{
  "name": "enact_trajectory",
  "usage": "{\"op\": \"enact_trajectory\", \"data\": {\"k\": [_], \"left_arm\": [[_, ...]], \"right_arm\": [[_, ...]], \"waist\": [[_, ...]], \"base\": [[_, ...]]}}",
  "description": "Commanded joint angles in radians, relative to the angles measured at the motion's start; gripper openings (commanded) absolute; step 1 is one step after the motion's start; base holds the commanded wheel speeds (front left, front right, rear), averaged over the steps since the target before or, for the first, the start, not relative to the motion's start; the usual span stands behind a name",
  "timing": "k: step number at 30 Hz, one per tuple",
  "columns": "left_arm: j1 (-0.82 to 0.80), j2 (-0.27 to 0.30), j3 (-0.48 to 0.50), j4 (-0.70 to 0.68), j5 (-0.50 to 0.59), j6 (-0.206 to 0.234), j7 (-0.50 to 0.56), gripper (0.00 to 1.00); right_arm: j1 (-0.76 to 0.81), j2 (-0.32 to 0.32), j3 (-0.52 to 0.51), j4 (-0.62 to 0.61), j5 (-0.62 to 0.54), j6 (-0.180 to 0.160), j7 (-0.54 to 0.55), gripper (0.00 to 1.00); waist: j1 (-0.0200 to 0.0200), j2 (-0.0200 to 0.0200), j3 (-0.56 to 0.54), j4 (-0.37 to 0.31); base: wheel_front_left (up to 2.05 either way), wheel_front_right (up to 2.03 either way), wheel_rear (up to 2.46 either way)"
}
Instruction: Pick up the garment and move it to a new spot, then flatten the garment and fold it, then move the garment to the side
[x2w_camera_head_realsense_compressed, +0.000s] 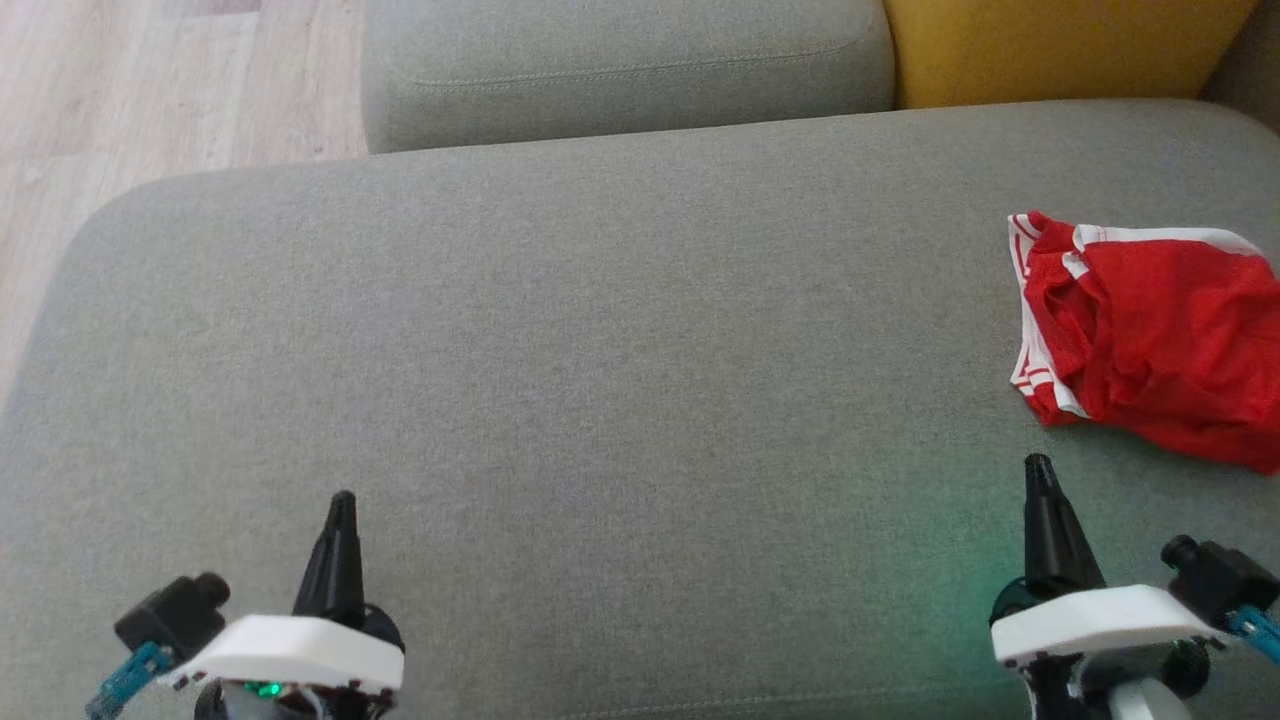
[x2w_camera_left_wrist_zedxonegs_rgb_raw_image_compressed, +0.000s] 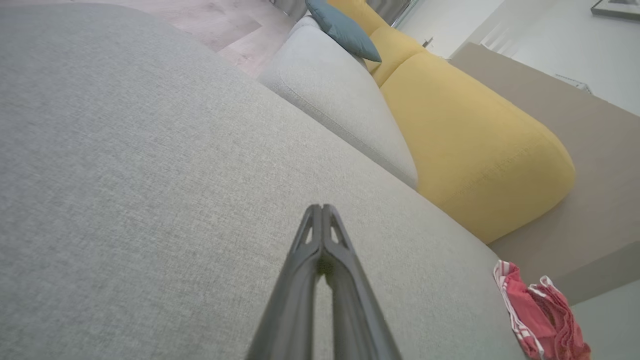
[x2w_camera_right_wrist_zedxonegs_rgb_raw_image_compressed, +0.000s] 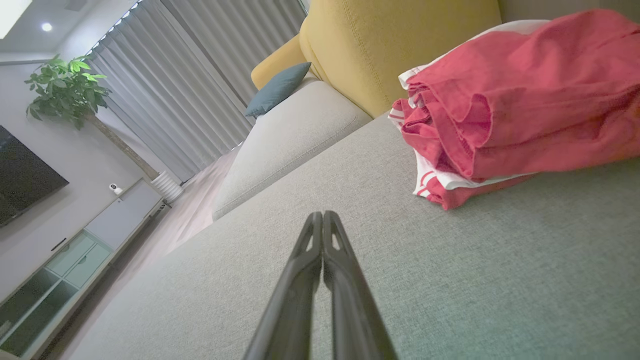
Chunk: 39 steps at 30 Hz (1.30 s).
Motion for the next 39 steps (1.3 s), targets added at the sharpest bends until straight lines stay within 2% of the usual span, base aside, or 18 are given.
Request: {"op": "enact_trajectory", "data": {"k": [1, 39], "left_arm": [[-0.052, 0.014, 0.018, -0.030, -0.026, -0.010, 0.007, 0.00], [-0.106, 0.022, 0.089, 0.004, -0.406, -0.051, 0.106, 0.00]], "right_arm": [[-0.060, -0.018, -0.003, -0.036, 0.031, 0.001, 0.006, 0.00], [-0.088, -0.025, -0.047, -0.039, 0.462, 0.002, 0.105, 0.00]], "waist": [[0.0000, -0.0001, 0.000, 0.001], [0.0000, -0.0001, -0.002, 0.014]], "base": [[0.00, 0.00, 0.00], [0.00, 0.00, 0.00]]}}
